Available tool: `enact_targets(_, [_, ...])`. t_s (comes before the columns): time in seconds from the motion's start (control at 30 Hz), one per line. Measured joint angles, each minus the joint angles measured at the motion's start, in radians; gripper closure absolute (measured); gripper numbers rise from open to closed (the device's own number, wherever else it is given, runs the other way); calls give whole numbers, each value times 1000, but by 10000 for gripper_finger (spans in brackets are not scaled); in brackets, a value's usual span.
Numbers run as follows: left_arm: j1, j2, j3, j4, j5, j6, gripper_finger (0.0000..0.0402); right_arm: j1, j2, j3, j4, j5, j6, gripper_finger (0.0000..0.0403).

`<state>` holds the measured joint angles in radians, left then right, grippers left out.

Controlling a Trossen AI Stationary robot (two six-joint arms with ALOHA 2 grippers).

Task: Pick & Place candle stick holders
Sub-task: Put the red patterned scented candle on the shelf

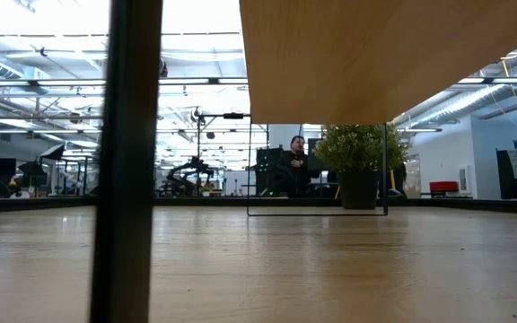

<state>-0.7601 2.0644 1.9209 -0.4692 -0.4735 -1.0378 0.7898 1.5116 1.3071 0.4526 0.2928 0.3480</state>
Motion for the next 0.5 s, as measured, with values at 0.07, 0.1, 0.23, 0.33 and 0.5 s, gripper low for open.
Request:
enact_targets(0.07, [8,0,0,20,18,18,279,0,-1,0,6,0,-5,402])
enact_targets(0.1, [11,0,0,27,26,25,279,0,-1,0,10,0,-5,402])
enact_targets(0.23, [20,0,0,57,32,51,279,0,-1,0,38,0,-27,402])
enact_targets(0.33, [24,0,0,82,32,65,279,0,-1,0,63,-2,-61,402])
enact_targets(0.5, [26,-1,0,85,32,68,279,9,-18,0,72,-1,-133,402])
